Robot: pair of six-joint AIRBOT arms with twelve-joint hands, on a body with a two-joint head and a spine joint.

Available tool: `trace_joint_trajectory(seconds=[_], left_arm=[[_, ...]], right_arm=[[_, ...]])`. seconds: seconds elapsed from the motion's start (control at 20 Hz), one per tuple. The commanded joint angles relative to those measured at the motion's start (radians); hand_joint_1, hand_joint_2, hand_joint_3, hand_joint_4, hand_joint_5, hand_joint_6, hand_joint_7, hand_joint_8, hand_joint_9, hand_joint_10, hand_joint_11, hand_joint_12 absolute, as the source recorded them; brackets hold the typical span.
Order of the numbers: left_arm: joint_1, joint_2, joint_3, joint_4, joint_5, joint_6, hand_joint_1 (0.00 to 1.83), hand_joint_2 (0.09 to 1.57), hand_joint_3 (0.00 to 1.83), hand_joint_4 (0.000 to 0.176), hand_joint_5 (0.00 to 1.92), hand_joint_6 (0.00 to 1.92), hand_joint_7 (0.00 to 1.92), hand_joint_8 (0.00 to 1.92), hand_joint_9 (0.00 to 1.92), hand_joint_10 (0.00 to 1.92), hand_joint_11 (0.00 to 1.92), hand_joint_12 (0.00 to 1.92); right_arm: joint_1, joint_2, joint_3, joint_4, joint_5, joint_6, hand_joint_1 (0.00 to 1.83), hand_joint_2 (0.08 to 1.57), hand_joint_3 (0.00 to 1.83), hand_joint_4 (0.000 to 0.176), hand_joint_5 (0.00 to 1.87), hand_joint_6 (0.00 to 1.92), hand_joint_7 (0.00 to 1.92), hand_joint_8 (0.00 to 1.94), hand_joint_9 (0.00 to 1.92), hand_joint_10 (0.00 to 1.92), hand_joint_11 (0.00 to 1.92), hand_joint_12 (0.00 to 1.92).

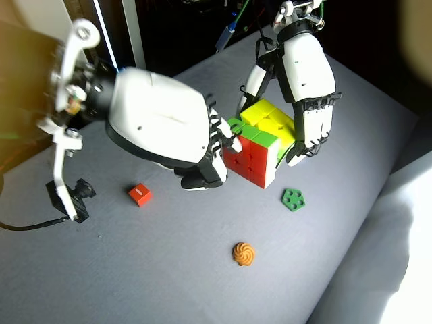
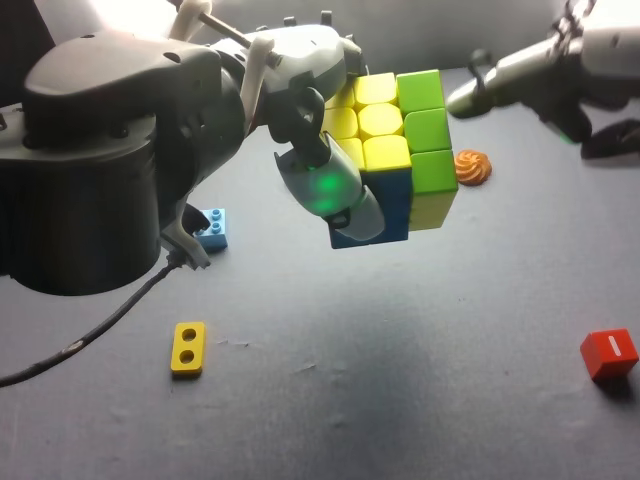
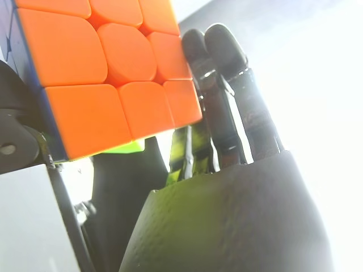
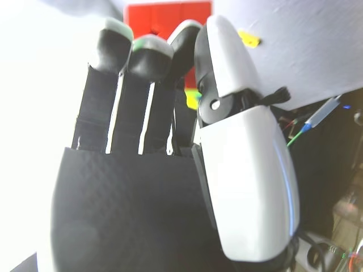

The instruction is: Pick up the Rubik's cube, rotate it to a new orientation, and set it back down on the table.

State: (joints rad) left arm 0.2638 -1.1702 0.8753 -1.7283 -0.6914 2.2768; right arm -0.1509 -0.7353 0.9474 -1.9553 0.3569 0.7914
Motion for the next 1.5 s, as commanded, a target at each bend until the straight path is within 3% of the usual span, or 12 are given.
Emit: trace_joint_trajectory(seconds=[0.0,0.15,0.2,0.6,0.65,0.75,0.85,0.95,1.0,1.15,1.25,1.45], left_arm=[[-0.018,-0.003,-0.001,0.068,0.015,-0.012,1.35,1.2,0.0,0.0,0.86,1.0,0.79,1.37,0.67,1.53,0.38,1.41],[-0.006,-0.003,-0.001,0.068,0.028,-0.012,1.35,1.2,0.0,0.0,0.87,0.98,0.8,1.38,0.67,1.53,0.38,1.4],[0.003,-0.003,-0.001,0.07,0.034,-0.012,1.34,1.21,0.0,0.0,0.87,0.97,0.78,1.42,0.64,1.55,0.38,1.41],[0.121,-0.003,0.005,0.178,0.082,-0.079,1.35,1.19,0.0,0.0,0.89,0.97,0.82,1.34,0.68,1.49,0.41,1.37],[0.135,-0.003,0.006,0.191,0.086,-0.089,1.35,1.19,0.0,0.0,0.89,0.98,0.82,1.33,0.68,1.49,0.41,1.38],[0.158,-0.003,0.012,0.221,0.093,-0.111,1.35,1.19,0.0,0.0,0.9,0.98,0.82,1.31,0.7,1.48,0.42,1.37],[0.173,-0.004,0.025,0.237,0.106,-0.116,1.35,1.19,0.0,0.0,0.88,1.09,0.8,1.28,0.68,1.48,0.36,1.36],[0.184,-0.005,0.042,0.252,0.125,-0.116,1.34,1.2,0.0,0.0,0.87,1.17,0.8,1.25,0.66,1.46,0.31,1.34],[0.191,-0.006,0.049,0.26,0.135,-0.116,1.21,1.21,0.0,0.0,0.85,1.23,0.77,1.29,0.64,1.05,0.29,1.31],[0.214,-0.007,0.052,0.281,0.146,-0.135,0.92,1.12,0.0,0.0,0.51,0.12,0.62,0.22,0.47,0.54,0.04,1.28],[0.228,-0.009,0.049,0.295,0.147,-0.149,0.65,1.12,0.0,0.0,0.33,0.01,0.45,0.01,0.37,0.16,0.0,1.01],[0.245,-0.009,0.044,0.313,0.147,-0.172,0.44,0.79,0.0,0.0,0.04,0.01,0.02,0.0,0.02,0.0,0.0,0.12]], right_arm=[[0.02,0.006,-0.006,0.03,-0.002,0.011,1.35,1.14,0.0,0.0,0.72,0.07,0.9,1.21,0.87,1.84,0.67,1.9],[0.025,0.019,-0.005,0.03,-0.003,0.022,1.34,1.16,0.0,0.0,0.66,0.03,0.85,1.28,0.79,1.85,0.61,1.92],[0.02,0.021,-0.005,0.03,0.0,0.043,1.33,1.18,0.0,0.0,0.29,0.0,0.83,1.31,0.88,1.87,0.67,1.92],[-0.006,0.02,-0.005,0.03,0.037,0.101,1.29,1.23,0.01,0.0,0.26,0.0,0.74,1.42,0.71,1.7,0.54,1.84],[-0.006,0.02,-0.005,0.03,0.037,0.101,0.92,1.25,0.01,0.0,0.24,0.0,0.54,1.36,0.62,1.62,0.47,1.79],[-0.007,0.02,-0.005,0.03,0.037,0.101,0.51,1.31,0.01,0.0,0.41,0.02,0.71,0.71,0.64,1.12,0.39,1.47],[-0.007,0.02,-0.005,0.03,0.041,0.101,0.36,1.34,0.0,0.0,0.46,0.0,0.82,0.3,0.67,0.74,0.29,1.27],[-0.007,0.02,-0.006,0.03,0.046,0.101,0.35,1.34,0.0,0.0,0.43,0.0,0.86,0.19,0.65,0.77,0.27,1.33],[-0.007,0.02,-0.006,0.03,0.046,0.101,0.35,1.33,0.0,0.0,0.46,0.0,0.91,0.2,0.66,0.91,0.31,1.4],[-0.007,0.02,-0.006,0.03,0.047,0.101,0.31,1.34,0.0,0.0,0.45,0.0,0.88,0.15,0.57,1.01,0.24,1.43],[-0.007,0.02,-0.006,0.03,0.048,0.101,0.25,1.36,0.0,0.0,0.43,0.0,0.89,0.12,0.58,1.07,0.23,1.45],[-0.007,0.02,-0.006,0.03,0.05,0.101,0.21,1.34,0.0,0.0,0.41,0.0,0.9,0.07,0.6,0.98,0.25,1.38]])
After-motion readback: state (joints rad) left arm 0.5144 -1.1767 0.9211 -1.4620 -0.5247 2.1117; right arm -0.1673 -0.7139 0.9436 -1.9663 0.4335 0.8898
